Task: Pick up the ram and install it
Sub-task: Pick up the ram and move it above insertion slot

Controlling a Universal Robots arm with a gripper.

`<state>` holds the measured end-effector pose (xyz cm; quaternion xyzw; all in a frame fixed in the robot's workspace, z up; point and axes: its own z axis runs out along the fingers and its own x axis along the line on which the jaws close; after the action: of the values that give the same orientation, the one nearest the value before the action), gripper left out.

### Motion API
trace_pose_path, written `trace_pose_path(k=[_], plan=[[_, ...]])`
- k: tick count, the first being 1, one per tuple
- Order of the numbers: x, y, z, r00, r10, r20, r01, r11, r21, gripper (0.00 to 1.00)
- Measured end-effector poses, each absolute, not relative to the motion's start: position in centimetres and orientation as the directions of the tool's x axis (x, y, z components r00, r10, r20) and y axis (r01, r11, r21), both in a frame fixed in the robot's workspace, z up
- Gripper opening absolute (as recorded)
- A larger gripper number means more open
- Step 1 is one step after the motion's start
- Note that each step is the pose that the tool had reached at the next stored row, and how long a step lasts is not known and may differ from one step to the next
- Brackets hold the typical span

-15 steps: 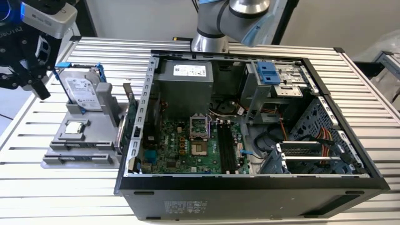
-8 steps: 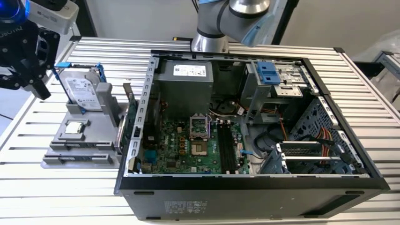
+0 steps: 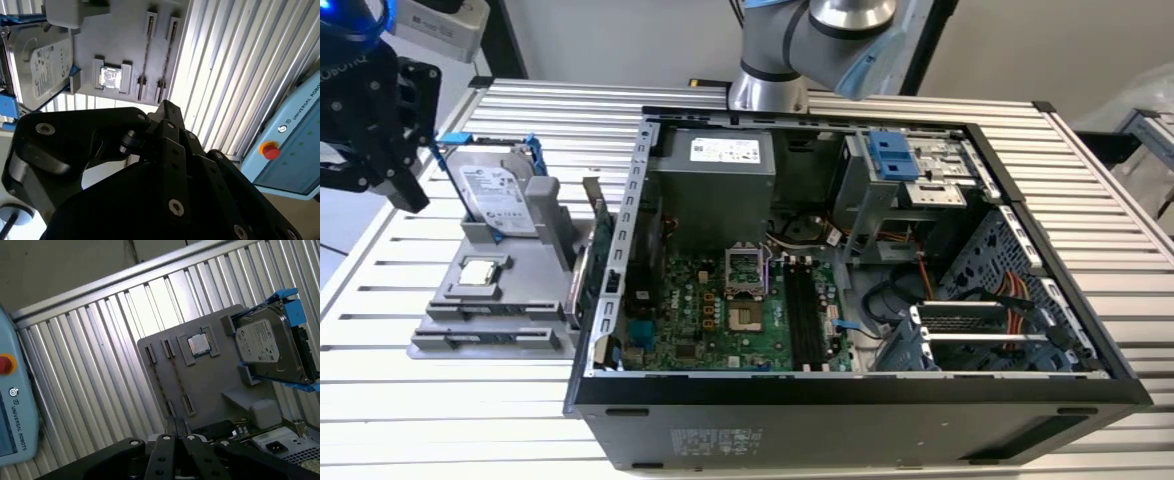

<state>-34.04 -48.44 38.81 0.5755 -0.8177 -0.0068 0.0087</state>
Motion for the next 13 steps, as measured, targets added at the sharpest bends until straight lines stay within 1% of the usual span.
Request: trace_pose_path(k=[13], plan=[[-34.04,-48.44,38.8,-0.136,-0.991,0.005,-0.99,0.137,0.022,0.0]])
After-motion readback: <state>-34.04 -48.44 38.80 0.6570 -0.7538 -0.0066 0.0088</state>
